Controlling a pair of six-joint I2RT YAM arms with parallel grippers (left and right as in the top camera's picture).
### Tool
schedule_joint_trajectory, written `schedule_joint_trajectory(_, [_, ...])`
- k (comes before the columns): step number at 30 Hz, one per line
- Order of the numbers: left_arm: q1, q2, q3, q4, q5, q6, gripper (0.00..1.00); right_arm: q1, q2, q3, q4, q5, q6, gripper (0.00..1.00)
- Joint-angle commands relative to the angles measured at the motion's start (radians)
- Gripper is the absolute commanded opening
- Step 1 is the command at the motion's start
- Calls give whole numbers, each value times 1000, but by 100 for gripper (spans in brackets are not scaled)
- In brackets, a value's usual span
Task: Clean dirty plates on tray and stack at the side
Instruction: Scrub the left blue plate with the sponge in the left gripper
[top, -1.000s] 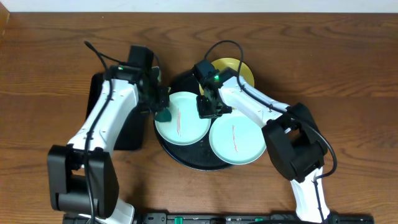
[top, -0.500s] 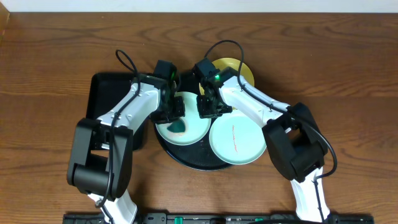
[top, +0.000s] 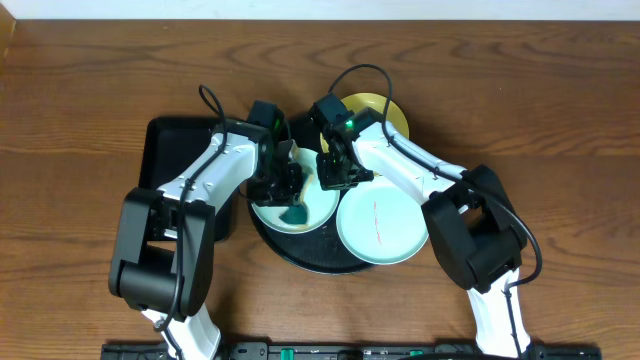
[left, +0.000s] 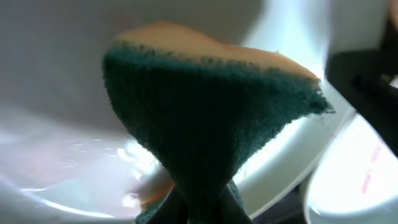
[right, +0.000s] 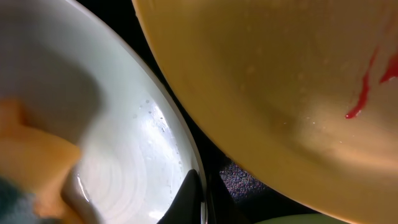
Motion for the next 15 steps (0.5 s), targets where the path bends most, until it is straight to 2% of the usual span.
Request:
schedule_joint_trajectory(1, [2, 12, 2, 31, -300, -108, 7, 11, 19, -2, 5, -32, -15, 2])
schedule_joint_trajectory(4, [2, 12, 2, 79, -440, -151, 7, 11, 19, -2, 6, -32, -15, 2])
schedule_joint_trajectory(7, [2, 12, 2, 131, -467, -151, 8, 11, 19, -2, 7, -32, -15, 2])
schedule_joint_trajectory(10, [-2, 12, 2, 143, -426, -149, 7, 11, 19, -2, 7, -31, -15, 3])
schedule_joint_trajectory(15, [-13, 12, 1, 113, -235, -72, 8, 11, 19, -2, 7, -31, -15, 3])
